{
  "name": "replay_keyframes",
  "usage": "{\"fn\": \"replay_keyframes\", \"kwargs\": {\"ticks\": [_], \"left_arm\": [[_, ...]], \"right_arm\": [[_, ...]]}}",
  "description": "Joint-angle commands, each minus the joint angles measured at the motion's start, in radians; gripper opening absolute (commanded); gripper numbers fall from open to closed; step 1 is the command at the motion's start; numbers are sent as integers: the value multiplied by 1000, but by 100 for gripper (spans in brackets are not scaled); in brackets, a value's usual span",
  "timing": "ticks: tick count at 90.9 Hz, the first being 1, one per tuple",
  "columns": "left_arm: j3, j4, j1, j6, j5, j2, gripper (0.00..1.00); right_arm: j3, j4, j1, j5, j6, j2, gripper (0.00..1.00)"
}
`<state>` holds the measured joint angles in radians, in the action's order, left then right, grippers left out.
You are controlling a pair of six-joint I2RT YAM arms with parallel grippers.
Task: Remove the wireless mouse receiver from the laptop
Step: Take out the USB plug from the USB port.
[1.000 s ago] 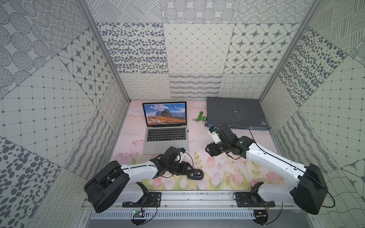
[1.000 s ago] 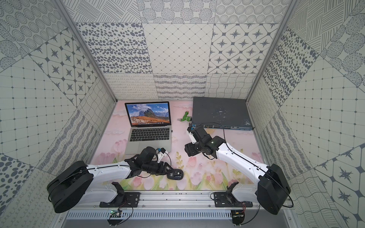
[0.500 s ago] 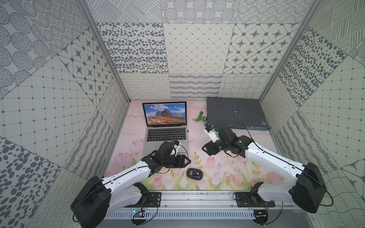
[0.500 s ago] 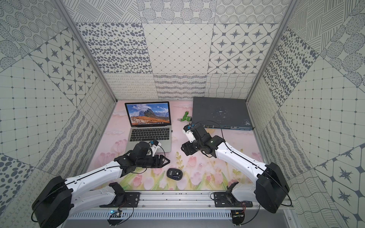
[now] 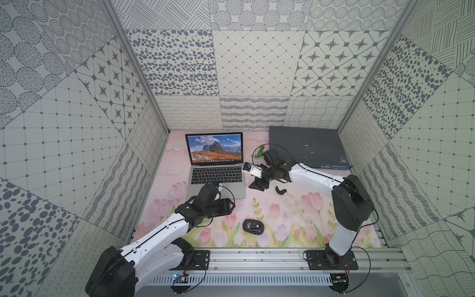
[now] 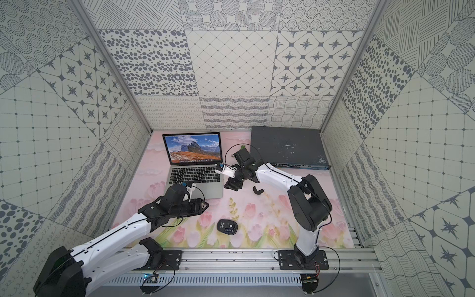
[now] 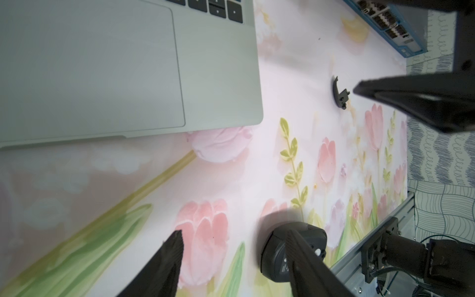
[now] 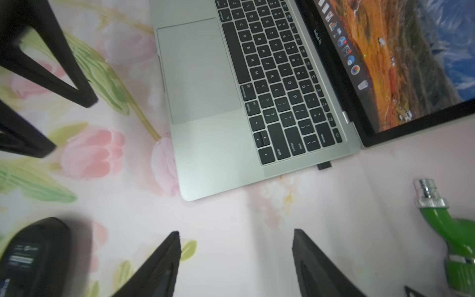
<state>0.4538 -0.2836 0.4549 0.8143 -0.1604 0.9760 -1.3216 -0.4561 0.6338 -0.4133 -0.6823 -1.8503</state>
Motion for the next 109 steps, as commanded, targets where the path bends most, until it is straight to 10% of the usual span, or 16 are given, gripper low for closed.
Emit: {"fn": "replay_keyframes", "kwargs": {"ticks": [1,40,70,109], "left_arm": [[-22,-35,-48,-24,45,-33,65],[-3,-61,-140,-35,135,-76,62],[157,-108,-258,-113,486,31,65],[434,-148,-609,-273,156,474,62]], "right_arm": [[-108,-91,-55,-63,-208,-95,70],[-550,-327,-113,-87,-433,-447,55],[-794,-509,-99,-58,-404,-595,43],[-834,-536,-60,3,-355,-640,45]]}}
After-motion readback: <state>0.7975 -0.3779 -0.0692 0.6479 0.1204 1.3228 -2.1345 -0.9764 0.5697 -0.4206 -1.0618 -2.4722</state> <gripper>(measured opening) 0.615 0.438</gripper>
